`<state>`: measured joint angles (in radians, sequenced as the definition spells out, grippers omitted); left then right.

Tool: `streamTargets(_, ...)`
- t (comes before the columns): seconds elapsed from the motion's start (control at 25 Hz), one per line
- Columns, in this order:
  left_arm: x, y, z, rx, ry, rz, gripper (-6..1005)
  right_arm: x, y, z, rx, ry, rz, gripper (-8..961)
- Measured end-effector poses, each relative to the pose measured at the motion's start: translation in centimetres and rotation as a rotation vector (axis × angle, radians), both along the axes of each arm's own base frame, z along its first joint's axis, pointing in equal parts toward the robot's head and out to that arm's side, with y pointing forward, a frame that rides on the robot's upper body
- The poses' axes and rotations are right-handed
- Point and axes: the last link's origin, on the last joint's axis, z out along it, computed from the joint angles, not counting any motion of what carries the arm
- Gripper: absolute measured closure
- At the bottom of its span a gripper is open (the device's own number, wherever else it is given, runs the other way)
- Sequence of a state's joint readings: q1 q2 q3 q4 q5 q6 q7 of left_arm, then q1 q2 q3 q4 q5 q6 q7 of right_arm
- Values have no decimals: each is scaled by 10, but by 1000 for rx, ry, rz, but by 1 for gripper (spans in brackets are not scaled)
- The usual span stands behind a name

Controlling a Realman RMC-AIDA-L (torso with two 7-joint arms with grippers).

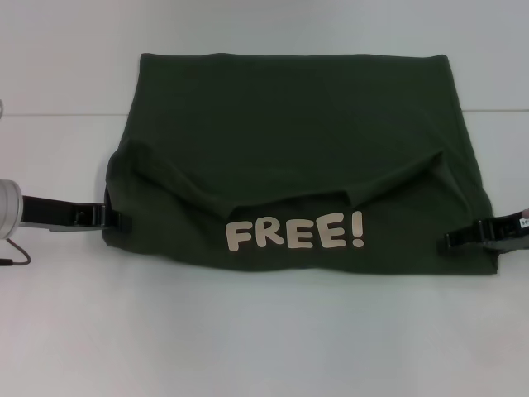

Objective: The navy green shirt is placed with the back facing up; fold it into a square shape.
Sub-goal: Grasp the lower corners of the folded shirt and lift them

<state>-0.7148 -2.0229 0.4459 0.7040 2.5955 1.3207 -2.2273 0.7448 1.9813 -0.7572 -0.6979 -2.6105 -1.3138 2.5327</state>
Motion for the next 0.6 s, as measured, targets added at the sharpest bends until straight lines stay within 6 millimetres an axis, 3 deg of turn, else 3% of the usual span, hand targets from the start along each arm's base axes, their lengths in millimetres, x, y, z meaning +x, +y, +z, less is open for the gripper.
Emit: streamTargets(0.6,0,1,1,4,1,-1,920,1,-3,0,-13,6,-1,276)
